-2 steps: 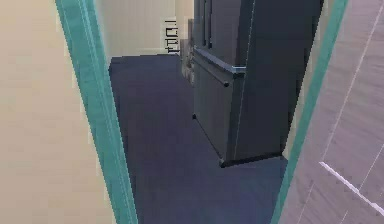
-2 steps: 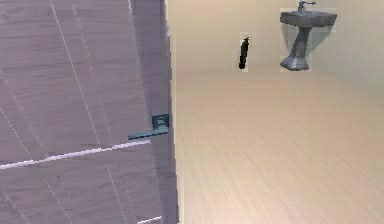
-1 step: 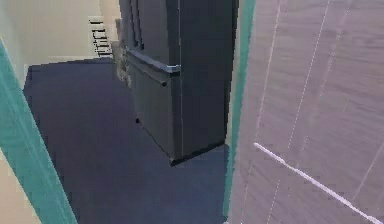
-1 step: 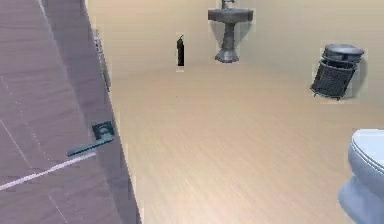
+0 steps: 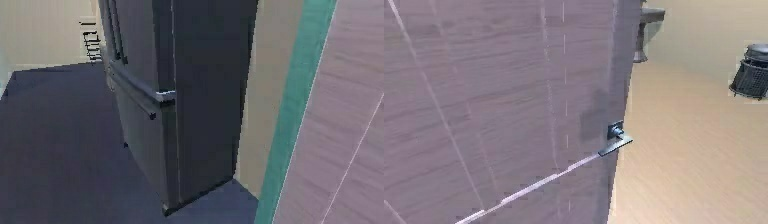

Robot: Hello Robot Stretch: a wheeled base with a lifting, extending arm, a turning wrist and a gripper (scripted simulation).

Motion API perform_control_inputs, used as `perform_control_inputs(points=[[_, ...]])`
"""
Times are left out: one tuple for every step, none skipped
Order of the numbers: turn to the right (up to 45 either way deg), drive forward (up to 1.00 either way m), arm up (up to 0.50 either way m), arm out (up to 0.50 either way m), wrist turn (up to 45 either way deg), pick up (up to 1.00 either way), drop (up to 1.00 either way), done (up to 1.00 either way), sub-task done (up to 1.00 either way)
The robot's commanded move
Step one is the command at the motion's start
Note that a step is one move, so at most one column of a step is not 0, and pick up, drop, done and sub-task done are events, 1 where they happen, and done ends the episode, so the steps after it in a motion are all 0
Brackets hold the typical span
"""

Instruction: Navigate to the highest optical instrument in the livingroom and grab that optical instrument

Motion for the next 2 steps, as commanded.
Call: perform_control_inputs(points=[[-45.0, 0.00, 0.00, 0.00, 0.0, 0.00, 0.00, 0.00, 0.00], [-6.0, 0.00, 0.00, 0.00, 0.0, 0.00, 0.00, 0.00, 0.00]])
